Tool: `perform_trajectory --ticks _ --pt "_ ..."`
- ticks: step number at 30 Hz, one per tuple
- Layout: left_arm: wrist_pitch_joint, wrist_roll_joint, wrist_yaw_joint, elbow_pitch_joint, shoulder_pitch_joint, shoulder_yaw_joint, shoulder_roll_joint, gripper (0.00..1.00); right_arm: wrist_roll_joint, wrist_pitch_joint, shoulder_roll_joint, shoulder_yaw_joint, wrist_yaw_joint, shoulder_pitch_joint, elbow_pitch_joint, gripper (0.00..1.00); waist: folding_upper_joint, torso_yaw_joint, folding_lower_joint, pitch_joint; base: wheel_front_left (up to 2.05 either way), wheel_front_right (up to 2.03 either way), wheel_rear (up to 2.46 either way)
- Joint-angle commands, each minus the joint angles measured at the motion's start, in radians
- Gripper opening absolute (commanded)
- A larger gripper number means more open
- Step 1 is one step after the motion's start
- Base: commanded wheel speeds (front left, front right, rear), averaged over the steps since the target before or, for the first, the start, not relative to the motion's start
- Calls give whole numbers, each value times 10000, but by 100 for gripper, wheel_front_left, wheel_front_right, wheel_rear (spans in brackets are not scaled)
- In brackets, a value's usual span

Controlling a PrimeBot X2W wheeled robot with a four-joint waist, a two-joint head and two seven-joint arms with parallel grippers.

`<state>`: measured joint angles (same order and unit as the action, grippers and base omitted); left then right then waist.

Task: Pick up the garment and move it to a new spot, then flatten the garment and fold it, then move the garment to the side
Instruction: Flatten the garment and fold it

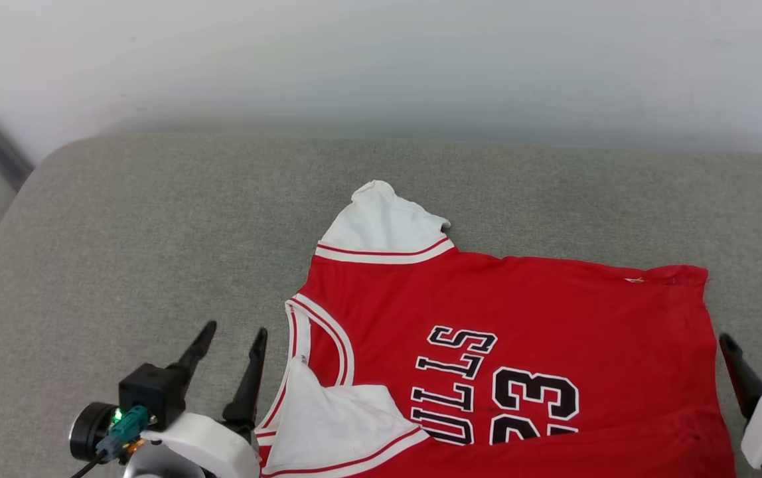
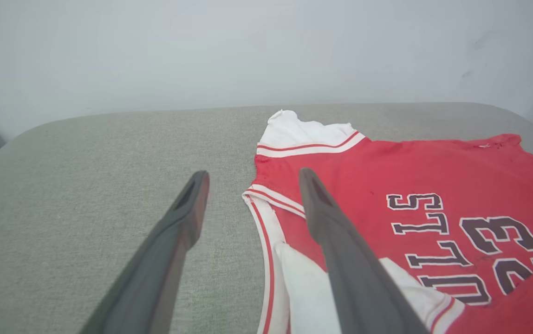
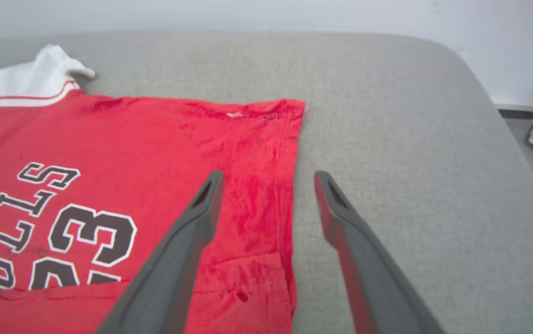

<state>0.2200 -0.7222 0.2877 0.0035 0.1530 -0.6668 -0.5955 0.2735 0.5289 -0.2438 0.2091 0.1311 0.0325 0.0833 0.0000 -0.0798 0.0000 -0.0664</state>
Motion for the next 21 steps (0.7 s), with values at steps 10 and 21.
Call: perform_trajectory --ticks 10,21 --pt "455 1754 -288 -978 -925 2680 1892 100 -95 -3781 492 -370 -8 -193 687 100 0 214 0 187 0 0 0" --pt "449 3664 -2422 -1147 -1532 4553 3516 100 -133 -6184 1352 -678 -6 176 669 100 0 451 0 -72 0 0 0"
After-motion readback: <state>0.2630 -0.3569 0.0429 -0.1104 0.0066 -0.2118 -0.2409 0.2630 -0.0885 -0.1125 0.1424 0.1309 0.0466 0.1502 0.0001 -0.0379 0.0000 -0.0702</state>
